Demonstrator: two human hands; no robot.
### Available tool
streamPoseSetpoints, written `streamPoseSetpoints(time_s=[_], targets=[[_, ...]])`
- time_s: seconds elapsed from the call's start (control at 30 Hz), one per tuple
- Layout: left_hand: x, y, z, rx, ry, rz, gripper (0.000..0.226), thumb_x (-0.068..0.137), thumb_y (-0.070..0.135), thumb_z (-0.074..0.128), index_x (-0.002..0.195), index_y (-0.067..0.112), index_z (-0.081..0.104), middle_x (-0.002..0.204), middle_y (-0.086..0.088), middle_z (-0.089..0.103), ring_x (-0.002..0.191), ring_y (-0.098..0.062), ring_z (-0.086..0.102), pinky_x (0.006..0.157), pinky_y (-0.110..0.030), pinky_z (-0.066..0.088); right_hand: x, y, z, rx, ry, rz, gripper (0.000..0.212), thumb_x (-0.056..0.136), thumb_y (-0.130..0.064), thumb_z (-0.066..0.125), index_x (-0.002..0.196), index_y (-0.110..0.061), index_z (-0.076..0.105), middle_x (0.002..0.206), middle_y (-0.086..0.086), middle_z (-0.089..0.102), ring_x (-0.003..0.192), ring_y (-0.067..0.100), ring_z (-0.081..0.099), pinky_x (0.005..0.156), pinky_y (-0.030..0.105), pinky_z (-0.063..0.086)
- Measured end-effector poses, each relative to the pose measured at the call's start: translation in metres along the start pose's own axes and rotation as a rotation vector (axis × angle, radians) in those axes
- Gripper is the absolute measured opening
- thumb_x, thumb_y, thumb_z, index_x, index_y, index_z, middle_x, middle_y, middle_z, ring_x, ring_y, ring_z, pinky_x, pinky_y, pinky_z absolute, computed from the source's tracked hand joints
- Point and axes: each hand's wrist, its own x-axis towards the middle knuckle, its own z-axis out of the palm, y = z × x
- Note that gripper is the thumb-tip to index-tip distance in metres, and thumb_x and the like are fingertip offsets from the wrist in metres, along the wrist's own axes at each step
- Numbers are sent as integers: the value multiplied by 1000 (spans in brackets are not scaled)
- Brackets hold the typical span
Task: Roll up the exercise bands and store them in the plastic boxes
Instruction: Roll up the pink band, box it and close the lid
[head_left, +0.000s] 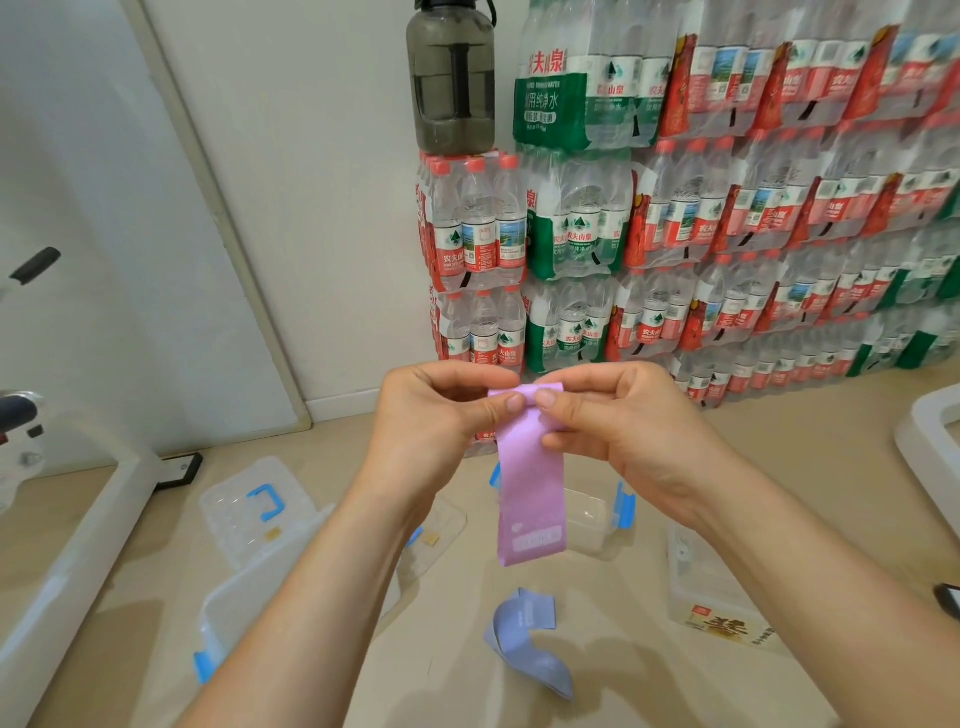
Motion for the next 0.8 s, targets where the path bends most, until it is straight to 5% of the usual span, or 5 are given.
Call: streamPoseSetpoints(time_s=[0.2,0.5,0.6,0.7,0.8], targets=[[0,-4,2,12,-75,43,21,68,-11,75,77,7,71,73,-7,71,72,-17,65,63,-19,55,2,1,-3,21,24,-25,14,81,0,68,94,-5,68,90,18,75,80,22,72,68,25,59],[1,6,-23,153,-655,13,56,65,17,77,119,23,65,121,-18,63,100,-35,58,94,-53,47,-1,-5,-16,-32,-287,29,47,74,1,70,114,-15,51,92,23,72,76,26,66,68,28,54],[-2,10,-24,195,-695,22,50,60,12,80,108,23,70,121,-5,64,87,-19,56,81,-38,53,-1,-4,-16,-19,-324,76,55,70,2,72,118,-14,50,91,25,69,73,26,66,64,28,54],[-3,11,-28,211,-680,47,48,56,1,81,98,24,73,103,-21,63,77,-16,51,67,-24,50,-2,-4,-15,21,-343,121,57,69,1,70,121,-13,49,89,23,70,71,26,64,61,27,54],[-7,13,-28,239,-750,50,55,57,-3,80,102,27,71,100,5,65,81,-13,52,62,-23,49,-2,-3,-14,12,-396,139,59,71,3,69,124,-11,48,83,19,69,68,23,64,60,27,53]])
